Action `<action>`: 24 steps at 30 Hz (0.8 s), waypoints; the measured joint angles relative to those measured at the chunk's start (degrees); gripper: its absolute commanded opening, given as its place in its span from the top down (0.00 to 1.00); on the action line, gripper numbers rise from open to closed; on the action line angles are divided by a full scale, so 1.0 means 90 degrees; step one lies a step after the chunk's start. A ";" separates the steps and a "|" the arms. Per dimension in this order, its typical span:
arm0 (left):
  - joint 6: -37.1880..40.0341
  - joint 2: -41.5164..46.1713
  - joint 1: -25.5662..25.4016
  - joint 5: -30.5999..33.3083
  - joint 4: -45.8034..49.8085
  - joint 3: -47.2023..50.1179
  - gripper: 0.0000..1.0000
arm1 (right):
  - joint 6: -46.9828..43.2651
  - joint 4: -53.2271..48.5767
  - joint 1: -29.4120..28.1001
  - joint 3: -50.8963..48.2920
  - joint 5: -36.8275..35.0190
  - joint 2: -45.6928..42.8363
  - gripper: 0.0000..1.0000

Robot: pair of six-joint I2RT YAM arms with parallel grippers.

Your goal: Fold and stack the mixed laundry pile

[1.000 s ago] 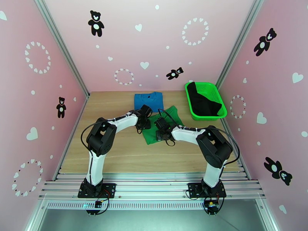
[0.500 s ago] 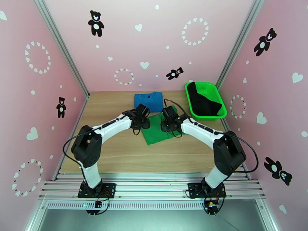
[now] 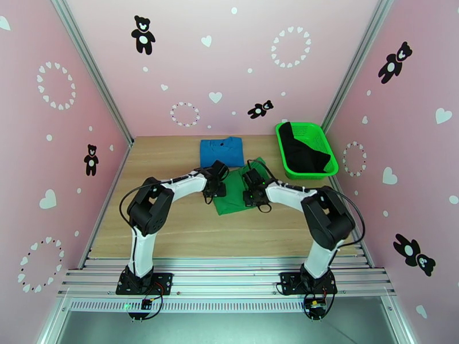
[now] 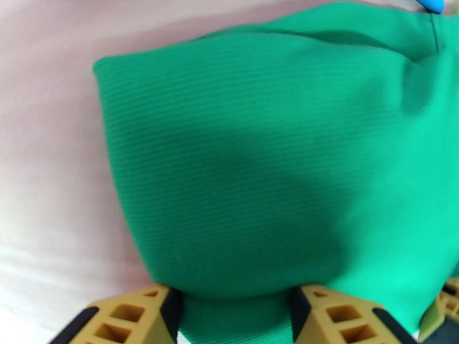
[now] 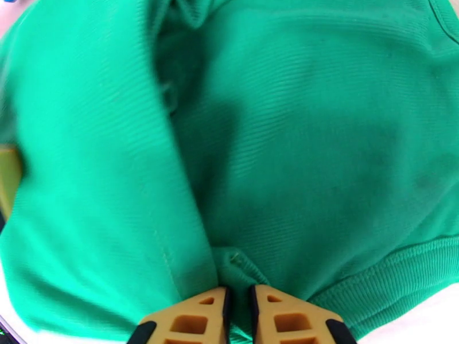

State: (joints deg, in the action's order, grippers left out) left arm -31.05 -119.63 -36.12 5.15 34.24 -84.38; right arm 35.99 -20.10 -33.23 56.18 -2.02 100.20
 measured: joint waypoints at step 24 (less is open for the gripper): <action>0.0549 0.2715 -0.0182 0.0459 -0.0100 0.0775 1.00 | -0.0716 -0.1372 0.0364 0.2443 0.0216 -0.0151 0.95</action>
State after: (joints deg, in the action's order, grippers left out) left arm -26.11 -95.20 -37.76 9.28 33.34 -77.41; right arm 29.54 -32.45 -29.95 78.17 -0.08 98.85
